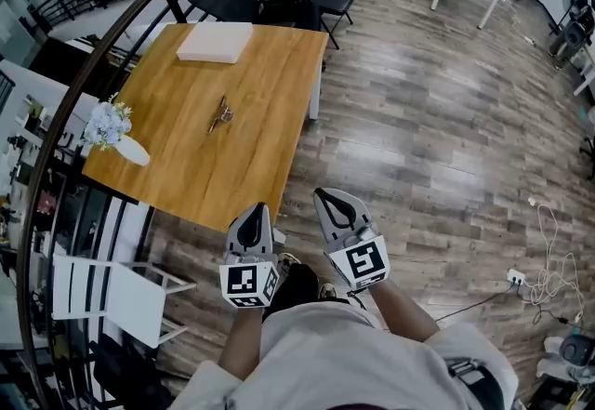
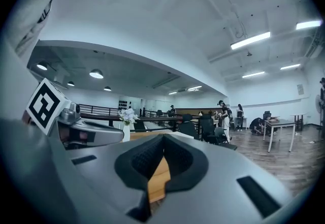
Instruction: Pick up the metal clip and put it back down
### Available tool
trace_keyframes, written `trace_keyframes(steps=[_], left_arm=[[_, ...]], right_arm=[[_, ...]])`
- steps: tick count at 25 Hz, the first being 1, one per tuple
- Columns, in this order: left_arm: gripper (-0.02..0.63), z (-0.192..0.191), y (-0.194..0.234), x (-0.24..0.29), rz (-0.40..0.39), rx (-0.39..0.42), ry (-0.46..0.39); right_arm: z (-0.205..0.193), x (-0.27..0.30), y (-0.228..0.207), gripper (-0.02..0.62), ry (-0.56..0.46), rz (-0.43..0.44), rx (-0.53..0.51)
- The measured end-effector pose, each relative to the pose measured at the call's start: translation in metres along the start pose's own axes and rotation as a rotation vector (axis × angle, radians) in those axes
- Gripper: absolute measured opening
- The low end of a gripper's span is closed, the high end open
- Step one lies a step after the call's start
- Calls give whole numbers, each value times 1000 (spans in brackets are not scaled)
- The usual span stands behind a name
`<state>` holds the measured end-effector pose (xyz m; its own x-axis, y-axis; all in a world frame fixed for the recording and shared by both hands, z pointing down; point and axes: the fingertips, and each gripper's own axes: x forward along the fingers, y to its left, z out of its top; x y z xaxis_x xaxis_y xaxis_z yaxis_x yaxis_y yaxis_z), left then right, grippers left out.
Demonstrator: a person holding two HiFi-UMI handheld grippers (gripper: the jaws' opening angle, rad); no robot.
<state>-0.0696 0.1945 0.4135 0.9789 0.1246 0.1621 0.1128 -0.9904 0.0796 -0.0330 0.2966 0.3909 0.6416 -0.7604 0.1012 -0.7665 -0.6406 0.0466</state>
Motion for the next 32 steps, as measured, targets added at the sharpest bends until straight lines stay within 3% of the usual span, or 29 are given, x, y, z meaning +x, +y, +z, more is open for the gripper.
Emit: trace_keyframes(steps=[10, 18, 28, 32], left_arm=[[23, 13, 96, 49, 23, -10, 39], [25, -5, 149, 73, 91, -44, 91], [24, -49, 215, 114, 298, -131, 190], [25, -75, 238, 138, 362, -153, 249]], right_arm=[[11, 107, 8, 26, 57, 51, -16], [-13, 177, 15, 26, 150, 140, -53], [-68, 281, 14, 26, 294, 355, -274], [-94, 320, 10, 26, 334, 434, -418]])
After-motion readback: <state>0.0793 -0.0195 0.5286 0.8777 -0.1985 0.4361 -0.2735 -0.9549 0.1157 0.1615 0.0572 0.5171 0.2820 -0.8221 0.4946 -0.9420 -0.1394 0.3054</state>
